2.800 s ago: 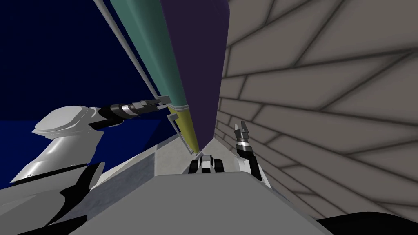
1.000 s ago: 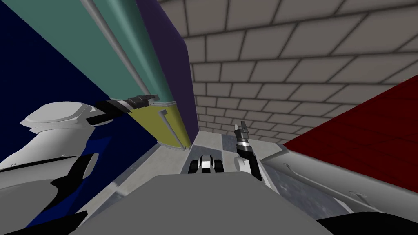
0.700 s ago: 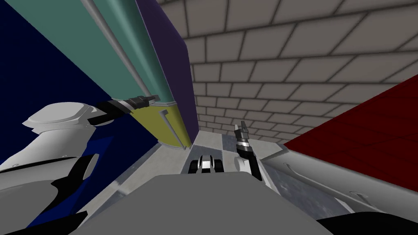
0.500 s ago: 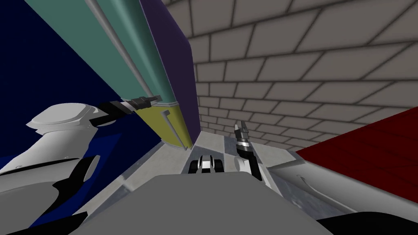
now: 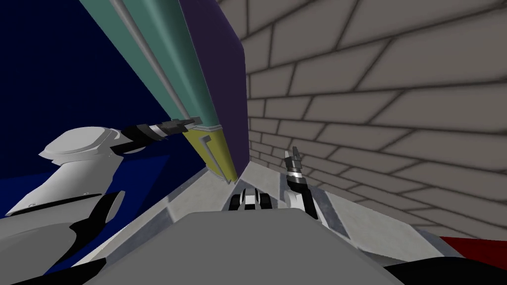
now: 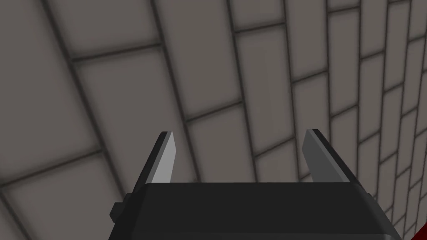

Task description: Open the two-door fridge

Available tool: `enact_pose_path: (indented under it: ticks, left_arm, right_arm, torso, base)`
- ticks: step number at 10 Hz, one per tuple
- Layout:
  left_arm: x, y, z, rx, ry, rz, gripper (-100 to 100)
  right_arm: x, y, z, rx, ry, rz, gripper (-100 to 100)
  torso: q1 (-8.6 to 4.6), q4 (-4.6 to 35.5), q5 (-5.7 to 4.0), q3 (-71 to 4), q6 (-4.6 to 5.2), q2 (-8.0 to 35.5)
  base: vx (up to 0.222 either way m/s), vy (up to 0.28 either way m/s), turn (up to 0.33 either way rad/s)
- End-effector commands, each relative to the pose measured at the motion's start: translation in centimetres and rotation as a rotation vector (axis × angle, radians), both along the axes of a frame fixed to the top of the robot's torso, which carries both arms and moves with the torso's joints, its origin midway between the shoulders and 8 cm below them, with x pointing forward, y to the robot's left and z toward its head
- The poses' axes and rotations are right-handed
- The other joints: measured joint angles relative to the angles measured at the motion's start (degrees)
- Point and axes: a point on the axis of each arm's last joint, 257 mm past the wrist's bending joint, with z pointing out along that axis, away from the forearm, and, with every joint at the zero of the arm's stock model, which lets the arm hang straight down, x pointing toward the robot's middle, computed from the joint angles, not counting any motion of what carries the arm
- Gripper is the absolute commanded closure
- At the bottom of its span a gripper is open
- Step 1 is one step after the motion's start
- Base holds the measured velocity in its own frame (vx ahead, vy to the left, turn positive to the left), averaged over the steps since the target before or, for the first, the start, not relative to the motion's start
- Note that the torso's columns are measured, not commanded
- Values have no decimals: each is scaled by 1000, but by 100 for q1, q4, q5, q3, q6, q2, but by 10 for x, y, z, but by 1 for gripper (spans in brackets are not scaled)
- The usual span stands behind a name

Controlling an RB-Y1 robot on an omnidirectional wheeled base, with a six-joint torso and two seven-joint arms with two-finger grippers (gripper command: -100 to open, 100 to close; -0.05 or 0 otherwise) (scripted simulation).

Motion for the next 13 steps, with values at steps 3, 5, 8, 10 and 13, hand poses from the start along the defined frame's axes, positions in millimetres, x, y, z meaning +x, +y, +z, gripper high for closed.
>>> enact_pose_path:
  ticks: [3, 5, 8, 10, 13]
  left_arm:
    - [-28, -40, 5, -8, -9, -148, 100]
    - [-41, -56, 3, -5, -10, -213, 100]
    - [-70, -86, 0, 3, -12, -341, 100]
    - [-68, -84, 6, 2, -24, -327, 100]
    - [-84, -99, 10, -2, -23, -404, 100]
  right_arm:
    - [0, 0, 0, 0, 0, 0, 0]
    - [0, 0, 0, 0, 0, 0, 0]
    - [0, 0, 0, 0, 0, 0, 0]
    - [0, 0, 0, 0, 0, 0, 0]
    - [0, 0, 0, -1, -1, 0, 0]
  torso:
    - [19, 3, -1, -11, -1, -5]
    - [-48, -10, -16, -16, 15, -24]
    - [-41, -20, -7, 15, 28, 16]
    - [-70, -18, -8, 37, 20, 36]
    - [27, 20, -1, 36, 20, 59]
  base:
    - [184, -51, 387]
    - [241, -131, 398]
    - [163, -99, 352]
    - [104, -69, 181]
    - [-44, 240, -53]
